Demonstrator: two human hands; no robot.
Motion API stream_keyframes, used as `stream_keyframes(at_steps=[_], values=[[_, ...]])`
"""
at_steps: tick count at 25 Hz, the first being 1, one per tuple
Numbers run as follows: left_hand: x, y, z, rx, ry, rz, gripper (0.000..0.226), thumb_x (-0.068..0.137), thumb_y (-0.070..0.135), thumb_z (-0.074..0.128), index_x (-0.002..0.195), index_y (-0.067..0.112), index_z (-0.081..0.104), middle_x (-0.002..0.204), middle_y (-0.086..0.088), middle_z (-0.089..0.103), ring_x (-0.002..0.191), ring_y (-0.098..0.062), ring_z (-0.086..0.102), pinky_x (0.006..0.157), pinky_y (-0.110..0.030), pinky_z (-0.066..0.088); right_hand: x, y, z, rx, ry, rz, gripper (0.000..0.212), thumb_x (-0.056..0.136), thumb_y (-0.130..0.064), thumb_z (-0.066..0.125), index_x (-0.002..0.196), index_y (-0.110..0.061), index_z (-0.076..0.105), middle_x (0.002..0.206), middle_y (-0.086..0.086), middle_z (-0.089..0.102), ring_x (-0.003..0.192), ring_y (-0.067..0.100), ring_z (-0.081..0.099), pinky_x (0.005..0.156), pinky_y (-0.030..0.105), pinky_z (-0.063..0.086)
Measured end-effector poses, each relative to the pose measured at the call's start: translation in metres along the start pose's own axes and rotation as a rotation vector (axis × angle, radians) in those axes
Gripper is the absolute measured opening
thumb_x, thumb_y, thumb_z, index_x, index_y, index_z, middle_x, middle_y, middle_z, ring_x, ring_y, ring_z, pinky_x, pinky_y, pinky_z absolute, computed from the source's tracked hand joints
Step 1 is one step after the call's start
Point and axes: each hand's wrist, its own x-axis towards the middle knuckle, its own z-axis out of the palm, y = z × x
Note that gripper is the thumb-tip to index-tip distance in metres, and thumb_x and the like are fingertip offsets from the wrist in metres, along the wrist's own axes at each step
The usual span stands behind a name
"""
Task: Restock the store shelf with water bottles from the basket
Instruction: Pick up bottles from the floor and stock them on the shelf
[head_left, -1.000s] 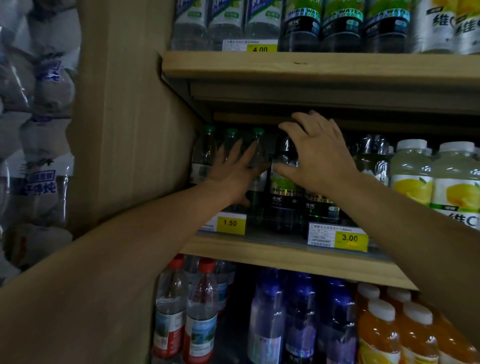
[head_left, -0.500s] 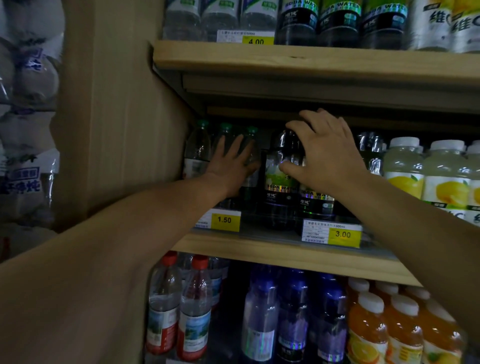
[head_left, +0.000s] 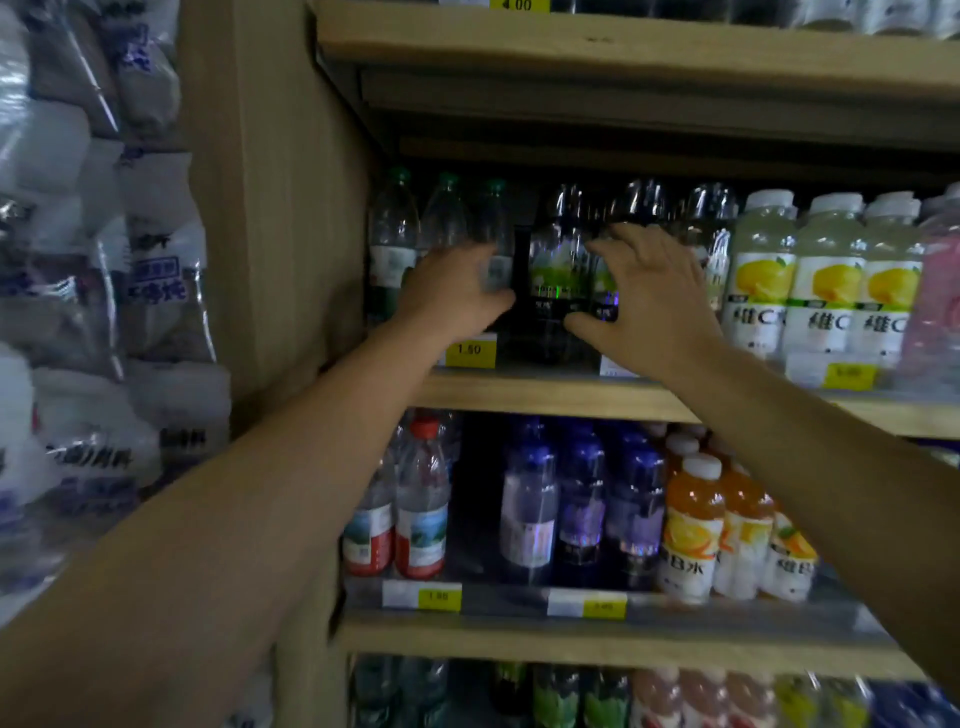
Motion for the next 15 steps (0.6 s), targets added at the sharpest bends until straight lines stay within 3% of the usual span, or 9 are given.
stream_keyframes(at_steps=[3, 9, 15], values=[[-0.063, 0.014, -0.003, -0.156, 0.002, 0.006, 0.066, 0.089, 0.041, 0.066, 0.148, 0.023, 0.042, 0.151, -0.003, 0.045, 0.137, -0.019, 0.043, 0.111, -0.027, 0.034, -0.048, -0.007, 0.001, 0.061, -0.047, 0.065, 0.083, 0.077, -0.06, 0.057, 0.147, -0.018, 0.04, 0.154, 0.011, 0.031, 0.144, 0.033, 0.024, 0.118, 0.05, 0.019], [-0.201, 0.067, 0.05, -0.367, -0.179, -0.012, 0.061, 0.088, 0.034, 0.07, 0.145, 0.025, 0.049, 0.141, 0.003, 0.056, 0.126, -0.011, 0.052, 0.094, -0.007, 0.029, -0.207, 0.004, -0.007, 0.063, -0.217, 0.25, 0.081, 0.071, -0.063, 0.054, 0.138, -0.019, 0.049, 0.146, 0.011, 0.042, 0.138, 0.036, 0.035, 0.113, 0.05, 0.029], [-0.367, 0.151, 0.146, -0.418, -0.597, -0.067, 0.063, 0.091, 0.039, 0.066, 0.148, 0.026, 0.043, 0.146, 0.002, 0.052, 0.129, -0.016, 0.051, 0.092, -0.018, 0.036, -0.458, 0.036, -0.065, 0.038, -0.553, 0.572, 0.084, 0.077, -0.063, 0.058, 0.148, -0.023, 0.038, 0.157, 0.007, 0.029, 0.147, 0.029, 0.021, 0.119, 0.045, 0.021]])
